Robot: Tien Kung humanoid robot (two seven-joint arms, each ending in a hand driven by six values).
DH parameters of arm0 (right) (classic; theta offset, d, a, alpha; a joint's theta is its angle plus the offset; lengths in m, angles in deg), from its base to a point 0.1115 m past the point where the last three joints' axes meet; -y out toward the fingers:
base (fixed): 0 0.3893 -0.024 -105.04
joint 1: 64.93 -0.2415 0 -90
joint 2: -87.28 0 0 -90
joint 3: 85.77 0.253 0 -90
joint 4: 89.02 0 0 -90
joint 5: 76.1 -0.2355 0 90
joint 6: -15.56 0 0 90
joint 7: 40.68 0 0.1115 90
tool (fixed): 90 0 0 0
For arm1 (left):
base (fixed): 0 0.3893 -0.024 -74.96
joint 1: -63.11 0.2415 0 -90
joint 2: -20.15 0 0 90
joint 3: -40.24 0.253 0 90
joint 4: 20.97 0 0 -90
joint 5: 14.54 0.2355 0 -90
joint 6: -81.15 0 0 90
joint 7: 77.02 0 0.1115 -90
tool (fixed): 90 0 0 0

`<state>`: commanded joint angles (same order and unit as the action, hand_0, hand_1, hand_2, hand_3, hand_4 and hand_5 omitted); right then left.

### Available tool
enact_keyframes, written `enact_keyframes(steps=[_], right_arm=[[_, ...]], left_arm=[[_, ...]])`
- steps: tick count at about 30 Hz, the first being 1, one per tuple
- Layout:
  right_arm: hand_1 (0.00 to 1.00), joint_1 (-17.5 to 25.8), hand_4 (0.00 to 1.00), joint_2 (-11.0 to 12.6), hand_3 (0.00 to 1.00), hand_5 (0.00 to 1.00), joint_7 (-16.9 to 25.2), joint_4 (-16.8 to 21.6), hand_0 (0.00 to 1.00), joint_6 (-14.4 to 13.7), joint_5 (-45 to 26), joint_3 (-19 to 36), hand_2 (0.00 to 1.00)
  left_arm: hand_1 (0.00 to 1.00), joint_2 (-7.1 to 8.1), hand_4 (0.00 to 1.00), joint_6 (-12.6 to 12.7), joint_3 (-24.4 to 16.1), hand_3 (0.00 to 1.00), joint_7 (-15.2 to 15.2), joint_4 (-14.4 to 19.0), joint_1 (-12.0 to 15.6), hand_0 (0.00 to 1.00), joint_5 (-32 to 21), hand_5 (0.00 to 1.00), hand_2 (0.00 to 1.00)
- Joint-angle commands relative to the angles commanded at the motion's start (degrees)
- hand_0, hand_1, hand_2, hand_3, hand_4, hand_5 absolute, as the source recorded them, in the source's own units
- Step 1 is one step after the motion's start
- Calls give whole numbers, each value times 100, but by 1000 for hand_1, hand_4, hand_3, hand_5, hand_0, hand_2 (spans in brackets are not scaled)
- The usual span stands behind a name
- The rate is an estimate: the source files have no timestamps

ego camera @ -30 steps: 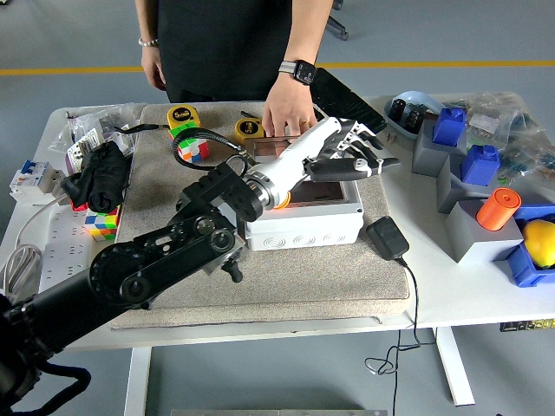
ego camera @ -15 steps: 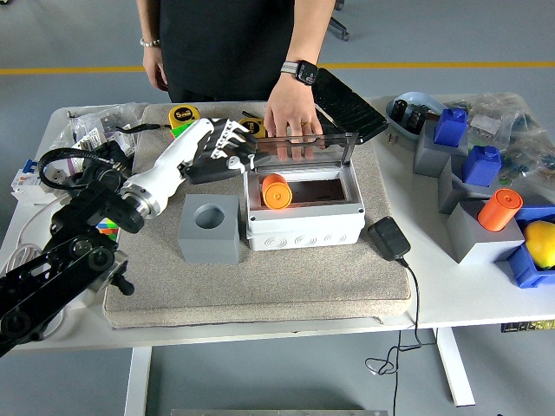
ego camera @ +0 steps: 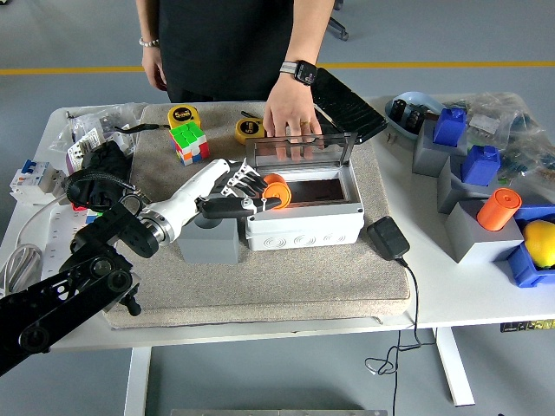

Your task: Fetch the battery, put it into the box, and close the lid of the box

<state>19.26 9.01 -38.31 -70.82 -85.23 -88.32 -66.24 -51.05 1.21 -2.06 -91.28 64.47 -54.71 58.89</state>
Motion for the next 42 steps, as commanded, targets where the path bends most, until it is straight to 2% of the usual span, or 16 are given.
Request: enact_keyframes(steps=[7, 11, 16, 20, 23, 27, 28, 29, 31, 33, 34, 37, 39, 40, 42], right_arm=[[634, 5, 951, -1, 574, 474, -4, 1, 581, -1, -8, 7, 643], [635, -7, 951, -8, 574, 475, 3, 7, 582, -10, -9, -2, 643], [635, -18, 951, -15, 574, 472, 10, 11, 582, -15, -23, -35, 642], [635, -30, 951, -17, 574, 472, 10, 11, 582, -13, -39, -59, 642], [635, -41, 951, -24, 574, 470, 21, 19, 582, -21, -30, -39, 642], [635, -32, 951, -14, 574, 470, 22, 30, 582, -24, -5, -12, 642], [635, -27, 950, -12, 574, 469, 17, 25, 582, -21, -13, -21, 642], [635, -20, 950, -8, 574, 469, 13, 21, 582, -17, -21, -29, 642], [635, -10, 950, -7, 574, 469, 5, 16, 582, -8, -37, -48, 642], [635, -7, 950, -11, 574, 469, 7, 15, 582, -7, -41, -52, 642], [635, -10, 950, -13, 573, 469, 12, 21, 582, -10, -34, -49, 642], [635, -26, 950, -17, 573, 469, 24, 30, 582, -25, -19, -34, 642], [635, -43, 950, -19, 573, 469, 28, 33, 582, -35, -16, -23, 642], [635, -47, 950, -20, 574, 468, 31, 35, 582, -37, -16, -16, 642], [635, -51, 950, -20, 574, 468, 30, 36, 582, -36, -20, -17, 642]], left_arm=[[629, -240, 998, -12, 246, 548, -14, -184, -192, 418, -3, 476, 613], [629, -463, 998, 4, 365, 551, 11, -262, -336, 412, -60, 460, 611], [628, -831, 998, 60, 500, 551, 100, -392, -600, 407, -192, 457, 610], [628, -1186, 998, 149, 662, 551, 297, -616, -868, 407, -571, 457, 610], [627, -1323, 998, 144, 670, 551, 304, -630, -939, 398, -560, 455, 611], [627, -1262, 998, 261, 464, 551, 485, -387, -982, 398, -542, 455, 611], [660, -1229, 998, 307, 404, 576, 577, -337, -1006, 486, -537, 438, 618], [660, -1195, 998, 347, 336, 576, 692, -299, -1041, 486, -528, 438, 618], [660, -1152, 998, 363, 199, 576, 835, -303, -1122, 486, -407, 438, 618], [660, -1141, 998, 347, 108, 576, 852, -360, -1182, 486, -253, 438, 618], [788, -1145, 998, 326, 46, 705, 834, -433, -1217, 793, -147, 483, 743], [788, -1156, 998, 248, -27, 705, 731, -597, -1284, 793, 74, 483, 743], [788, -1188, 998, 145, 10, 705, 596, -830, -1369, 793, 253, 483, 743], [862, -1201, 998, 104, 40, 770, 545, -925, -1403, 892, 320, 590, 813], [862, -1239, 998, 47, 120, 770, 499, -1127, -1479, 892, 442, 590, 813]])
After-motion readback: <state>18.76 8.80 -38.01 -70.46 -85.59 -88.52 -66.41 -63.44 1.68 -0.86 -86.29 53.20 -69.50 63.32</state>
